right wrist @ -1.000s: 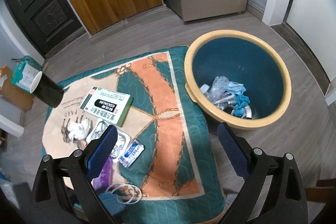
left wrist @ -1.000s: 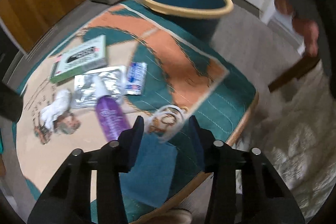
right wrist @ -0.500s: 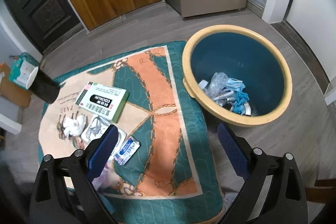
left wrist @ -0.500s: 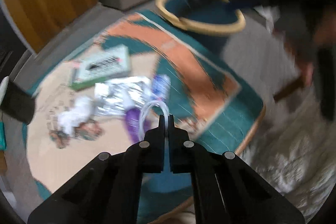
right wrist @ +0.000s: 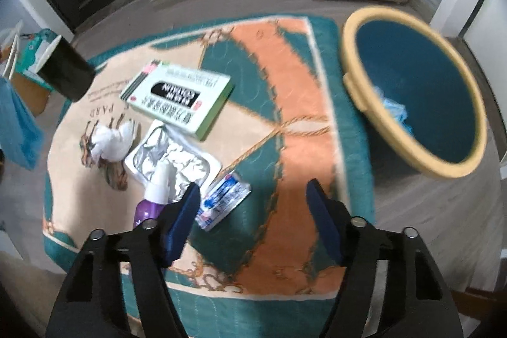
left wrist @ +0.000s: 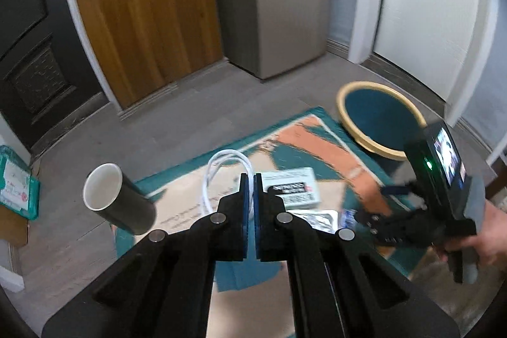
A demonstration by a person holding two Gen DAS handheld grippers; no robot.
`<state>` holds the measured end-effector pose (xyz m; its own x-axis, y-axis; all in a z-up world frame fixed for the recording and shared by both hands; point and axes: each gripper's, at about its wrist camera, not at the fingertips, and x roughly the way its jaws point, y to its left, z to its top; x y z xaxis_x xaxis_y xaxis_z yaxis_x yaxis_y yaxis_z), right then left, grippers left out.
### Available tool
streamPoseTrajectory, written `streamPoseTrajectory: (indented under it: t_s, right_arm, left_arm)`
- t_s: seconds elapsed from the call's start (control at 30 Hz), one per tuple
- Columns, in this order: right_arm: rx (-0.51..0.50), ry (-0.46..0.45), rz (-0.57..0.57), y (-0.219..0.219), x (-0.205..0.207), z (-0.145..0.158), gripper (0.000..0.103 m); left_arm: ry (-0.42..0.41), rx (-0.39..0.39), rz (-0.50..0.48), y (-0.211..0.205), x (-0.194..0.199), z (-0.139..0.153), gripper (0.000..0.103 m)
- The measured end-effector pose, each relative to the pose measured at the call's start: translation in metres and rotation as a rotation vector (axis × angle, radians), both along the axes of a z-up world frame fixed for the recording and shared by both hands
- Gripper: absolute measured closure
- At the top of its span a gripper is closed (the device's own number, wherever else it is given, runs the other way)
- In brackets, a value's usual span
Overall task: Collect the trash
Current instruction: 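Grasp the white cable with the left gripper while the right grasps the blue-white packet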
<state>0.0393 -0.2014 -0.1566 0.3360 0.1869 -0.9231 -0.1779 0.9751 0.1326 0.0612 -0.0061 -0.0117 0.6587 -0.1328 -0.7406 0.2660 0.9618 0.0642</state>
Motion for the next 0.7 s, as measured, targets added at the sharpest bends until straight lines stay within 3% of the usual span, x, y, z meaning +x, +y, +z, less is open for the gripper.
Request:
streamPoseTrajectory:
  t_s: [0.13,0.23,0.43,0.7]
  right_arm:
    - [0.034,0.055,-0.017,0.006,0.003,-0.013,0.042]
    - [0.046,0.1,0.005,0.016,0.004,-0.024,0.043]
    - [-0.01,0.088,0.043,0.029,0.006,-0.033,0.049]
    - [-0.041,0.05,0.061,0.029,0.012,-0.03,0.074]
  left_arm:
    - [0.037,-0.125,0.078,0.025,0.014,-0.008,0.101]
    - [0.046,-0.167,0.087,0.03,0.02,-0.01,0.101]
    - [0.065,-0.2,0.078,0.028,0.025,-0.016,0.101]
    - [0.071,-0.186,0.056,0.023,0.023,-0.018,0.101]
